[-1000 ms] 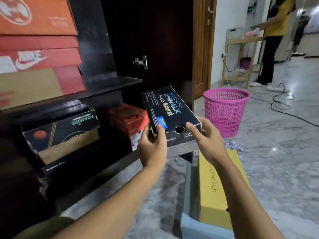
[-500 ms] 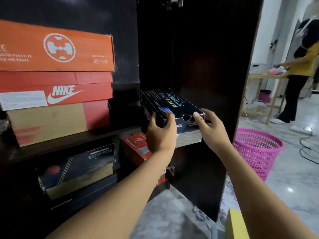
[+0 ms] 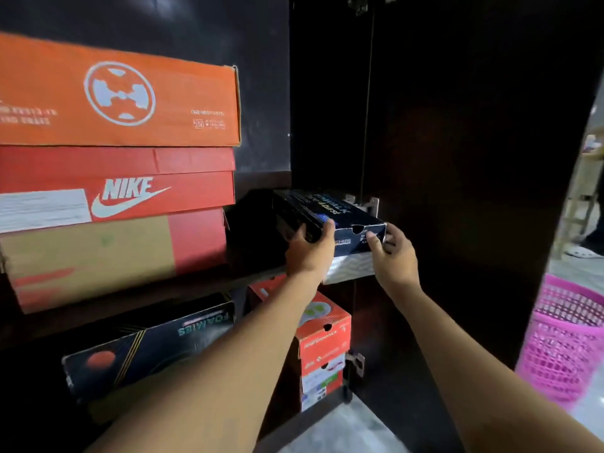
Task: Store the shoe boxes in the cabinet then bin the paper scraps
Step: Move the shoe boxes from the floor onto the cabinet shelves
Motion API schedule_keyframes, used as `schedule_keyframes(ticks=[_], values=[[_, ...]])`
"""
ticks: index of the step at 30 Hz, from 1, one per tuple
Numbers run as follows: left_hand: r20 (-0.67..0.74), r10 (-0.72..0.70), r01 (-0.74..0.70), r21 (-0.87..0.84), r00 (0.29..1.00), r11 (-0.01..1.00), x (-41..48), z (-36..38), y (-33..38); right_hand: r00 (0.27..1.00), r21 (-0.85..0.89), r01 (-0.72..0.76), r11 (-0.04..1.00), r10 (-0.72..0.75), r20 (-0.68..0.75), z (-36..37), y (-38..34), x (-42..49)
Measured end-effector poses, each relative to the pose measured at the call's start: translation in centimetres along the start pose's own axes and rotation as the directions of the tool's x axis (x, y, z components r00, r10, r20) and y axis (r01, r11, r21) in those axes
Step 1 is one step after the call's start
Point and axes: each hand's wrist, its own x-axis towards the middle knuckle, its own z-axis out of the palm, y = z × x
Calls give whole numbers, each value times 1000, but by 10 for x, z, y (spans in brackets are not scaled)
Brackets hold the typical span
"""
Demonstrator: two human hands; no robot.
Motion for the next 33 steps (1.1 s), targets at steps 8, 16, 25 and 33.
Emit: schedule_keyframes(ticks=[8, 16, 25, 33], values=[[22, -50, 51, -37, 999, 998, 51, 5, -1, 999, -138, 43, 990, -44, -5, 35, 21, 26], [30, -128, 130, -46, 991, 991, 99, 7, -7, 976, -234, 72, 970, -20, 219, 66, 24, 56], [27, -171, 173, -86, 985, 981, 118, 12, -11, 943, -316, 124, 941, -13, 332, 66, 25, 70], [-49, -43, 39, -68, 998, 997, 90, 27, -12, 967, -379, 122, 917, -24, 253, 4, 28, 30]])
